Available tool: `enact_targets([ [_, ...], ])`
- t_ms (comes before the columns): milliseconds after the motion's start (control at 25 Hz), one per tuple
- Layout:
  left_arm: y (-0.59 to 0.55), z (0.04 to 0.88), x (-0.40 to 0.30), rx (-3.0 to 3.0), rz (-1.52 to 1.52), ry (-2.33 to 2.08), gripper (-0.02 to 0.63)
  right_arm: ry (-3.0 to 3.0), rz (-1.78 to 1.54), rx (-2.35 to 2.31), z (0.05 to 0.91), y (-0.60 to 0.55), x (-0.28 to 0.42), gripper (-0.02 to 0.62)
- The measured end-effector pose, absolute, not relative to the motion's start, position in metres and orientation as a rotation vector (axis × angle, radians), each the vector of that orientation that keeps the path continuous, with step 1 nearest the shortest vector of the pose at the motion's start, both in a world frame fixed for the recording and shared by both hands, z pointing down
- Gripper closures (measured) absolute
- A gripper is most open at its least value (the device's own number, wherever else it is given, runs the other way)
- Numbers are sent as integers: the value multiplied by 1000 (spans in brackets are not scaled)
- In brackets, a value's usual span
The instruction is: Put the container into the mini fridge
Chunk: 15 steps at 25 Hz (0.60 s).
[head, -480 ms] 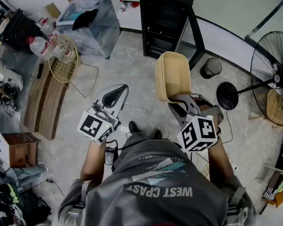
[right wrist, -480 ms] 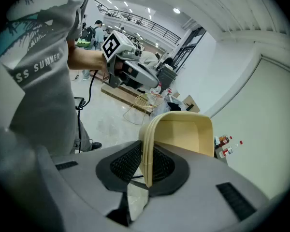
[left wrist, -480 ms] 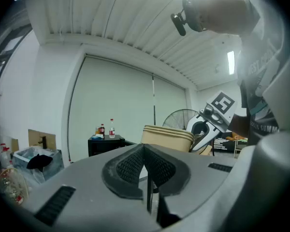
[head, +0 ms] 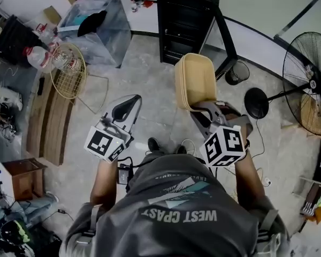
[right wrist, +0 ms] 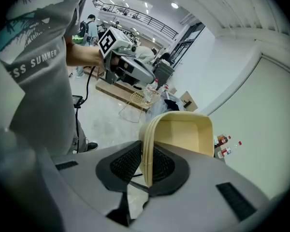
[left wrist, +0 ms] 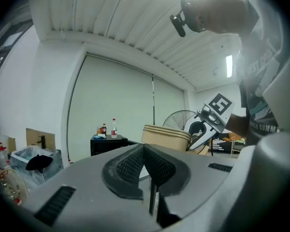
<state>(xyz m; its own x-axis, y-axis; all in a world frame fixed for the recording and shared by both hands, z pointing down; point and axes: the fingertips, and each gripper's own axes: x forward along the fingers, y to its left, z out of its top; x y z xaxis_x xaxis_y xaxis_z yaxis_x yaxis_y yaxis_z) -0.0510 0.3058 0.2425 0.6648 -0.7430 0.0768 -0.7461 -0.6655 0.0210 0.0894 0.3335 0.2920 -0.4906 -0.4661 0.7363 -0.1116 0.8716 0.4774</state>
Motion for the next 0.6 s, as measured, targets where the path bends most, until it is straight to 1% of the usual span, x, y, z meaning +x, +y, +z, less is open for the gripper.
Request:
enact_targets([
  [320, 284, 247, -93, 2848, 74, -1207, 592, -2037, -451, 457, 297, 319, 48, 534],
  [600, 266, 255, -107, 2857, 65, -1143, 592, -2030, -436, 487, 300, 302, 26, 531],
])
